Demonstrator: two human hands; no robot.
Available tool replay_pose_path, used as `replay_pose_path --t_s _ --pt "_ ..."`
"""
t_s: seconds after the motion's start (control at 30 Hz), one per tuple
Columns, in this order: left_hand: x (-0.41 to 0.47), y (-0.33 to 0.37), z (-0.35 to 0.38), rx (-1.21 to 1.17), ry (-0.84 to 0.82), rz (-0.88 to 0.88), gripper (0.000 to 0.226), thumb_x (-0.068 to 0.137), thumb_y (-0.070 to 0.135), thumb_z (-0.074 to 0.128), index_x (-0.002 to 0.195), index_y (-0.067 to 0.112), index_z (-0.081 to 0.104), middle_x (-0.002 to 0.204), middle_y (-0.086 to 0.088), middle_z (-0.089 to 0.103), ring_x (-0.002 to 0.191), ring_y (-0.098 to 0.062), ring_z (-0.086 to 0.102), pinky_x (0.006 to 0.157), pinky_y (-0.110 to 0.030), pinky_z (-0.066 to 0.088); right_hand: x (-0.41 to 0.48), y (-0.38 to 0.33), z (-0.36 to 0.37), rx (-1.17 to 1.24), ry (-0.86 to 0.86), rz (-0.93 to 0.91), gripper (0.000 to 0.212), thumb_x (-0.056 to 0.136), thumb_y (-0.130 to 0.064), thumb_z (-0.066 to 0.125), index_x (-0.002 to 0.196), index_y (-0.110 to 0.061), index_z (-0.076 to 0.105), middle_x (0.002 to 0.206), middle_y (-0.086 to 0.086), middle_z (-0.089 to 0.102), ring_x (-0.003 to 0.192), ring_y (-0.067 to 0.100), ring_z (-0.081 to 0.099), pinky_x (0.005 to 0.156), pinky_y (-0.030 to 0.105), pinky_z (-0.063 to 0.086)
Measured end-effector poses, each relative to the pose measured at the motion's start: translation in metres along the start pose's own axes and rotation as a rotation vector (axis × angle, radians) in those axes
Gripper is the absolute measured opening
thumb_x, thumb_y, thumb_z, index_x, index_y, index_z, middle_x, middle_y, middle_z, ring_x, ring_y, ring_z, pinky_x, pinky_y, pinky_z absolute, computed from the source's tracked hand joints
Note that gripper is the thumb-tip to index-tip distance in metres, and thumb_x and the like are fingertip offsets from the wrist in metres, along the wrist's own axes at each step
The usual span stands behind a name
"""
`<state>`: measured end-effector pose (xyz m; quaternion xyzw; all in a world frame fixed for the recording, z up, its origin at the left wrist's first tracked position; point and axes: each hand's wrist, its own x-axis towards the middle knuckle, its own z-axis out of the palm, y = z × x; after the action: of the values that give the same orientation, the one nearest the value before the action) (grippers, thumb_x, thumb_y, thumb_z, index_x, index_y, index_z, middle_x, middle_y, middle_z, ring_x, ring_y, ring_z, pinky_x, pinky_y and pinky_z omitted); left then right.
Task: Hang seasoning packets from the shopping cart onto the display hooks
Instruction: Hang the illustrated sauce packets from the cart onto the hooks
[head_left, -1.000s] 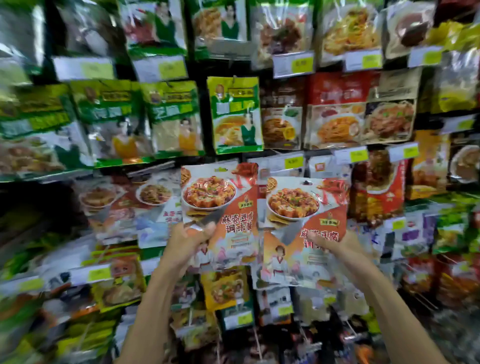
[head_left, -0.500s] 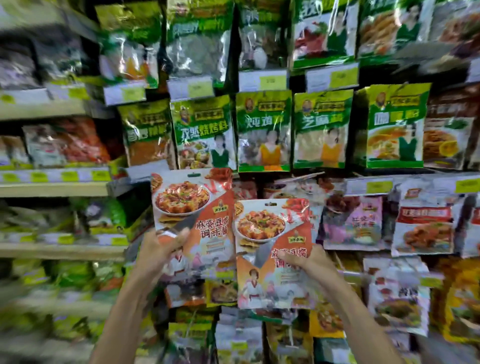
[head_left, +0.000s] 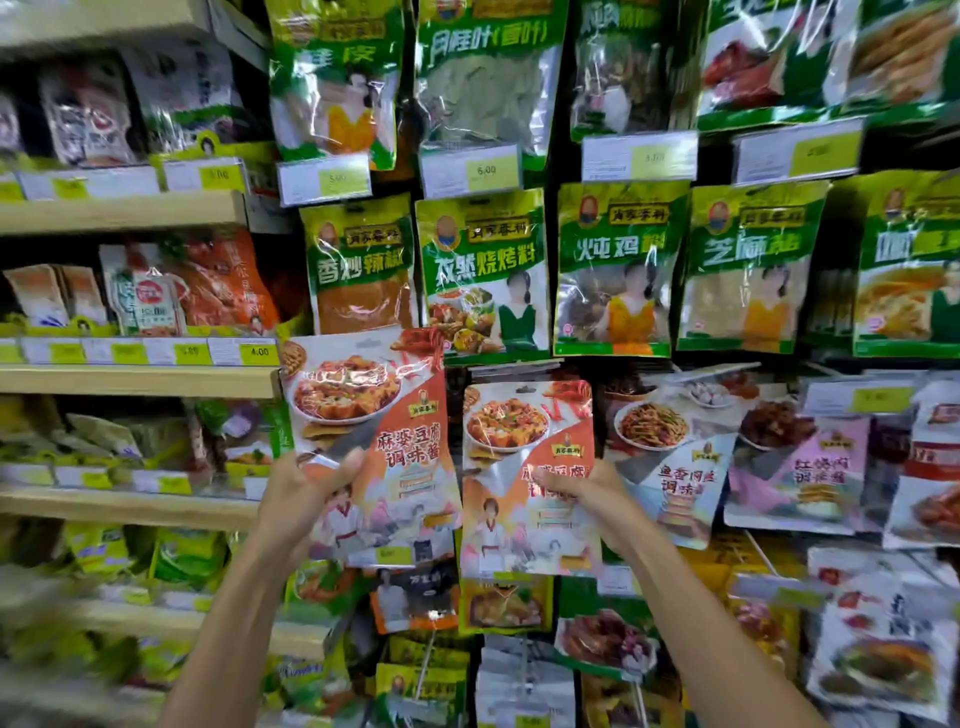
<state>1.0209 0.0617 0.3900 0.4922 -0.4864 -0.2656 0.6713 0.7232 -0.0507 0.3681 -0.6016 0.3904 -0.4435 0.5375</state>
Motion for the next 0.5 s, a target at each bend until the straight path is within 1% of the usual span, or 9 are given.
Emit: replay_pose_path --t_s 0.07,0.13,0.17,0.2,0.27,0.33,0.4,0.47,0.5 --pt "0.0 0.002 0.001 -0.001 -0.012 0.014 0.056 0.066 0.035 0.077 0.087 -0.014 0.061 0.086 -0.026 0.068 0.074 -0.029 0.066 0.073 -0.045 0.054 0.009 -0.001 0.002 -0.014 0.008 0.01 0.046 0.068 -0.029 0.083 0.106 -0.013 0.065 0.1 0.001 0.074 0.096 0.017 0.069 0.086 0.032 0.053" --pt "0.002 0.003 0.003 -0.005 -0.005 0.02 0.057 0.068 0.032 0.076 0.087 -0.018 0.058 0.084 -0.025 0.067 0.072 -0.029 0.065 0.069 -0.043 0.054 0.016 -0.001 0.003 -0.01 0.006 0.033 0.055 0.065 -0.029 0.084 0.112 -0.009 0.062 0.106 0.005 0.072 0.103 0.022 0.066 0.096 0.04 0.05" --pt "0.003 0.003 0.003 -0.007 -0.004 0.016 0.052 0.069 0.03 0.075 0.086 -0.017 0.059 0.083 -0.023 0.067 0.071 -0.028 0.066 0.066 -0.04 0.054 0.018 -0.001 0.002 -0.012 0.004 0.043 0.057 0.063 -0.03 0.084 0.111 -0.009 0.062 0.105 0.006 0.072 0.103 0.023 0.066 0.097 0.041 0.049" --pt "0.005 0.003 0.005 -0.013 -0.003 0.01 0.04 0.071 0.027 0.074 0.082 -0.011 0.065 0.082 -0.02 0.07 0.071 -0.028 0.068 0.062 -0.036 0.057 0.02 0.0 0.001 -0.015 0.003 0.049 0.056 0.061 -0.031 0.084 0.108 -0.009 0.064 0.102 0.004 0.073 0.102 0.023 0.067 0.096 0.04 0.049" --pt "0.006 0.005 0.009 -0.03 -0.001 -0.004 0.013 0.077 0.019 0.072 0.073 0.006 0.073 0.079 -0.013 0.073 0.07 -0.025 0.071 0.054 -0.028 0.055 0.021 0.002 -0.001 -0.011 -0.002 0.064 0.053 0.056 -0.033 0.083 0.101 -0.012 0.066 0.096 0.001 0.075 0.099 0.021 0.068 0.094 0.038 0.05" --pt "0.007 0.006 0.013 -0.049 0.009 -0.001 0.011 0.081 0.014 0.071 0.071 0.009 0.073 0.076 -0.013 0.073 0.067 -0.023 0.071 0.051 -0.026 0.054 0.022 0.005 -0.002 0.003 -0.001 0.083 0.053 0.054 -0.034 0.084 0.099 -0.013 0.066 0.097 0.002 0.075 0.097 0.02 0.069 0.093 0.039 0.05" --pt "0.006 0.007 0.016 -0.055 0.016 0.002 0.01 0.081 0.013 0.07 0.077 0.004 0.072 0.076 -0.013 0.073 0.066 -0.024 0.071 0.051 -0.026 0.054 0.024 0.007 -0.003 0.001 0.002 0.099 0.054 0.054 -0.033 0.085 0.1 -0.013 0.066 0.098 0.003 0.075 0.097 0.02 0.068 0.093 0.039 0.05" --pt "0.005 0.008 0.019 -0.06 0.015 0.001 0.014 0.081 0.013 0.07 0.084 0.0 0.071 0.079 -0.015 0.074 0.069 -0.026 0.071 0.053 -0.027 0.055 0.028 0.006 -0.004 -0.021 0.002 0.108 0.049 0.061 -0.03 0.086 0.102 -0.011 0.067 0.098 0.003 0.075 0.098 0.021 0.068 0.093 0.039 0.05" --pt "0.004 0.008 0.021 -0.062 0.009 0.003 0.013 0.081 0.013 0.07 0.085 0.001 0.071 0.079 -0.014 0.074 0.07 -0.026 0.072 0.054 -0.027 0.055 0.03 0.006 -0.004 -0.029 0.003 0.113 0.045 0.065 -0.028 0.086 0.101 -0.01 0.067 0.096 0.002 0.075 0.098 0.022 0.068 0.091 0.038 0.051"
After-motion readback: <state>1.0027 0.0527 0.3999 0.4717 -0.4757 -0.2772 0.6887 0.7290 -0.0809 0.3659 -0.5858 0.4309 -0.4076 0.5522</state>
